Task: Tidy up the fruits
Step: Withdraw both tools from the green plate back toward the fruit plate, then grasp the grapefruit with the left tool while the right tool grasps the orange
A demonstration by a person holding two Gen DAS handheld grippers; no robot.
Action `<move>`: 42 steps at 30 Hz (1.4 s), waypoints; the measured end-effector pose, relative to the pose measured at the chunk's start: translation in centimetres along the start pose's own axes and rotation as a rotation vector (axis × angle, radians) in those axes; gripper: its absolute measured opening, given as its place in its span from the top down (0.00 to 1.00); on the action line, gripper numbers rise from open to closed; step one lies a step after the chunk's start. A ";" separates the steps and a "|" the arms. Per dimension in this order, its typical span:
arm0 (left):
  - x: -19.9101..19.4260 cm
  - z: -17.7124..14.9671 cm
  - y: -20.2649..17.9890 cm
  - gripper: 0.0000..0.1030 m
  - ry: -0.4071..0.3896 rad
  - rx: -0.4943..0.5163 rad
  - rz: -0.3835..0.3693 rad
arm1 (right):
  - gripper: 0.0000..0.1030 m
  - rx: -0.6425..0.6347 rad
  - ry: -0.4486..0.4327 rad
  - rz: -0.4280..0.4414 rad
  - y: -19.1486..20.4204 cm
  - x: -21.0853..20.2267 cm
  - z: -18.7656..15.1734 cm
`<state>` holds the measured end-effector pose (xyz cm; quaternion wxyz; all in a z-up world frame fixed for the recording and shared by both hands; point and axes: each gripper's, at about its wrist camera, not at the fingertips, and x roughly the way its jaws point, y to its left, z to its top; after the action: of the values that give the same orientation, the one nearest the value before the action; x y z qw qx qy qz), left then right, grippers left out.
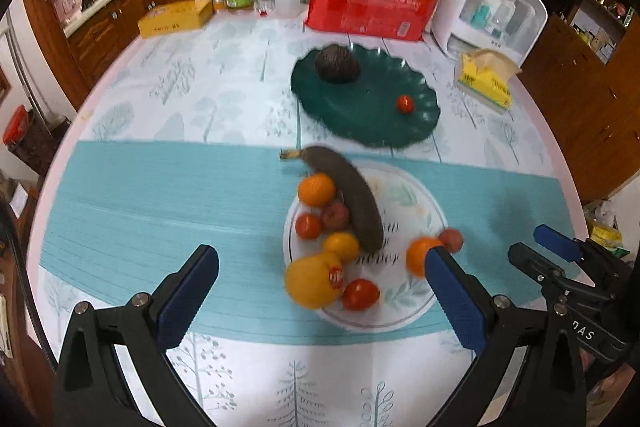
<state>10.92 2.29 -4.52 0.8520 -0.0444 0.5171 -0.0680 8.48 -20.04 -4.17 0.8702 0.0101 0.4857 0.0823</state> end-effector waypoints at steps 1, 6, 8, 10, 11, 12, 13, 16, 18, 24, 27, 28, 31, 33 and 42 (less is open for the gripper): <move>0.5 -0.6 0.2 0.01 0.014 -0.005 -0.011 | 0.44 0.002 0.015 0.008 0.1 0.4 -0.6; 3.2 -2.7 1.2 0.02 0.059 -0.020 -0.035 | 0.44 0.030 0.079 0.074 0.6 2.6 -2.8; 4.4 -3.3 1.5 0.05 0.074 -0.022 -0.036 | 0.44 0.046 0.103 0.093 0.8 3.6 -3.4; 5.3 -3.6 1.7 0.07 0.088 -0.027 -0.037 | 0.44 0.055 0.118 0.105 1.1 4.5 -3.8; 5.8 -3.7 1.8 0.08 0.099 -0.035 -0.038 | 0.44 0.057 0.125 0.106 1.2 4.9 -3.9; 6.3 -3.8 2.0 0.08 0.105 -0.043 -0.040 | 0.44 0.057 0.129 0.102 1.3 5.4 -3.9; 6.6 -3.9 2.1 0.09 0.110 -0.048 -0.044 | 0.44 0.058 0.129 0.096 1.4 5.8 -3.9; 7.6 -3.9 2.4 0.14 0.124 -0.059 -0.056 | 0.44 0.068 0.119 0.093 1.2 6.6 -3.8; 8.1 -3.8 2.5 0.16 0.129 -0.060 -0.061 | 0.44 0.073 0.112 0.096 1.2 7.2 -3.6; 9.5 -3.5 2.6 0.31 0.159 -0.059 -0.099 | 0.45 0.092 0.113 0.105 1.5 8.6 -3.1; 10.4 -3.5 2.7 0.42 0.186 -0.069 -0.125 | 0.46 0.091 0.121 0.097 1.7 9.3 -3.0; 10.7 -3.6 2.8 0.42 0.194 -0.074 -0.132 | 0.47 0.093 0.124 0.098 1.7 9.5 -2.9; 11.3 -3.6 3.0 0.46 0.204 -0.092 -0.143 | 0.51 0.102 0.132 0.101 1.8 10.2 -2.8; 11.5 -3.5 3.3 0.48 0.207 -0.108 -0.152 | 0.53 0.105 0.136 0.098 1.8 10.5 -2.7; 12.2 -3.5 3.5 0.48 0.213 -0.126 -0.162 | 0.53 0.125 0.141 0.081 2.0 11.6 -2.6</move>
<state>13.60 3.74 -17.28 0.7796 -0.1318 0.6027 -0.1082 12.01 -16.49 -15.13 0.8275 0.0779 0.5492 0.0875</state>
